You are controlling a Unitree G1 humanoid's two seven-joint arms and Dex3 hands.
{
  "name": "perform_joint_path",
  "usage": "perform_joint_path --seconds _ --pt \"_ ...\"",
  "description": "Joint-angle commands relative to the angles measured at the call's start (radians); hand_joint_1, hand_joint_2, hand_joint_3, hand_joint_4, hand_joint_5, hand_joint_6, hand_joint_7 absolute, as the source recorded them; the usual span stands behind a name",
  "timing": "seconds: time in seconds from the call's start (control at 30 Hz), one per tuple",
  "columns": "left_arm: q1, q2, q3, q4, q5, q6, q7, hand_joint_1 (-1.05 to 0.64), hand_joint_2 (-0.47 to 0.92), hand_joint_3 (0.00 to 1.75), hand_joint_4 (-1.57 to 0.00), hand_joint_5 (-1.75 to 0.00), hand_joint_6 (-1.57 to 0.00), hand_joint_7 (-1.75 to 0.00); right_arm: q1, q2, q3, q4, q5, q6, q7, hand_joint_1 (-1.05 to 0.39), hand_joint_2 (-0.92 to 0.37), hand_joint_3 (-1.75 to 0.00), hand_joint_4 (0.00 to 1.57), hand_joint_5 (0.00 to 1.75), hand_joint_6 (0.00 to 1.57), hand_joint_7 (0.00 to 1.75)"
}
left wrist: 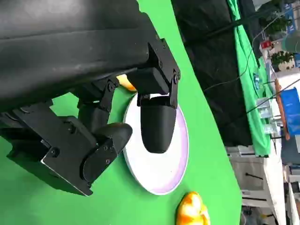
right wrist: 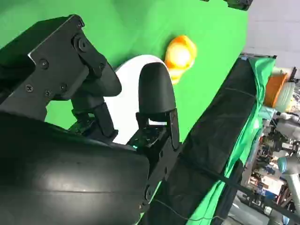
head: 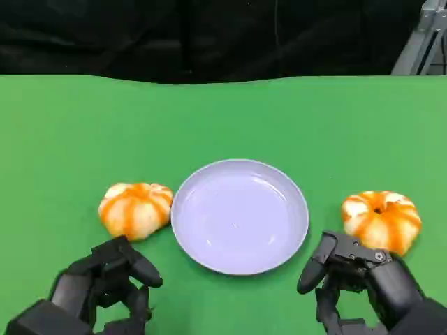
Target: Grasp the bread from the table and place it into the plate.
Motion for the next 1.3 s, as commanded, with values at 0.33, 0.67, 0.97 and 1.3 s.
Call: perform_joint_path --seconds 0.33,0.67,0.97,1.3 --pt "-0.007 0.011 0.013 0.011 -0.001 -0.008 0.009 -0.01 0.43 1.37 -0.79 -1.71 -0.75 -1.52 0.002 -0.004 -0.013 0.007 0.002 -0.016 -0.003 0.06 -0.34 -1.42 0.88 1.60 0.77 1.48" --pt "-0.009 0.010 0.015 0.013 -0.008 -0.008 0.006 -0.01 0.43 1.36 -0.79 -1.71 -0.75 -1.52 0.003 -0.006 -0.012 0.004 -0.009 -0.012 -0.005 0.05 -0.34 -1.41 0.89 1.59 0.78 1.47" --pt "-0.106 0.074 -0.013 0.047 0.183 0.068 0.052 -0.19 0.67 0.75 -0.62 -1.23 -0.61 -0.89 0.001 0.004 -0.011 0.016 0.021 -0.020 0.003 0.06 -0.34 -1.42 0.88 1.60 0.77 1.47" --pt "-0.245 0.143 -0.141 0.127 0.593 0.158 0.181 -0.44 0.92 0.09 -0.15 -0.79 -0.37 -0.11 0.011 0.009 -0.007 0.014 0.034 -0.034 0.005 0.08 -0.35 -1.43 0.86 1.63 0.76 1.50"
